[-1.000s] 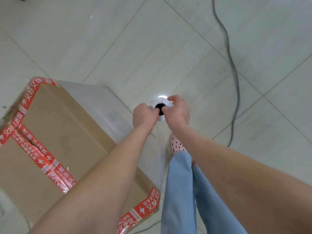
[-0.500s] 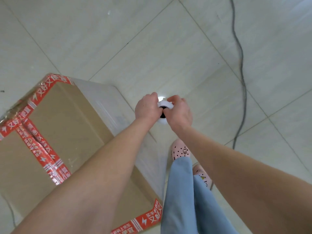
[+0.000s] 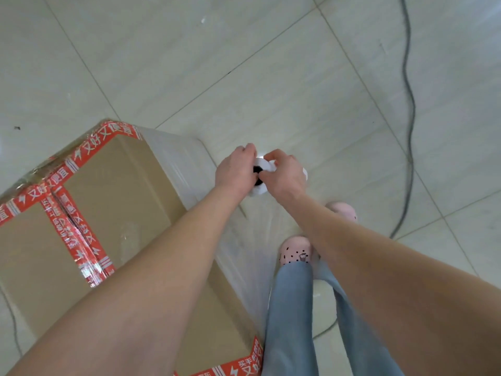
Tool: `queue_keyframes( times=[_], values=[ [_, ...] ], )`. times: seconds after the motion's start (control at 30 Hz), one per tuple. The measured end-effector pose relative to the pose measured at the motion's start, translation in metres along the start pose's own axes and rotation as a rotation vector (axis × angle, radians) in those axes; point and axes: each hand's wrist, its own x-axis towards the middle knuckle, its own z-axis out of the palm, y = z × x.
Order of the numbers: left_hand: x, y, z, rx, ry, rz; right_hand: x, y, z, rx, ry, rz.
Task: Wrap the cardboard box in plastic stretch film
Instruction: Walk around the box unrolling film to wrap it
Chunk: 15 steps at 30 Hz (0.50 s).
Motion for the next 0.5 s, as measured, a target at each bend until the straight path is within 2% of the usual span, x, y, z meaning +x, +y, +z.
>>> queue_keyframes(
  times=[0.1,0.23,0.33,0.5],
  values=[
    [0.008,0.003,-0.004,0.146,-0.003,0.127,0.004,-0.004,0.001,-0.004,-0.001,0.006],
    [0.021,0.005,-0.014,0.160,0.004,0.098,0.013,-0.014,-0.007,-0.094,-0.032,-0.005],
    [0.028,0.006,-0.019,0.078,-0.003,0.006,0.025,-0.025,-0.017,-0.168,-0.067,-0.043],
    [0.035,-0.008,-0.031,-0.148,-0.001,-0.269,0.040,-0.040,-0.015,-0.134,-0.047,-0.074]
  ],
)
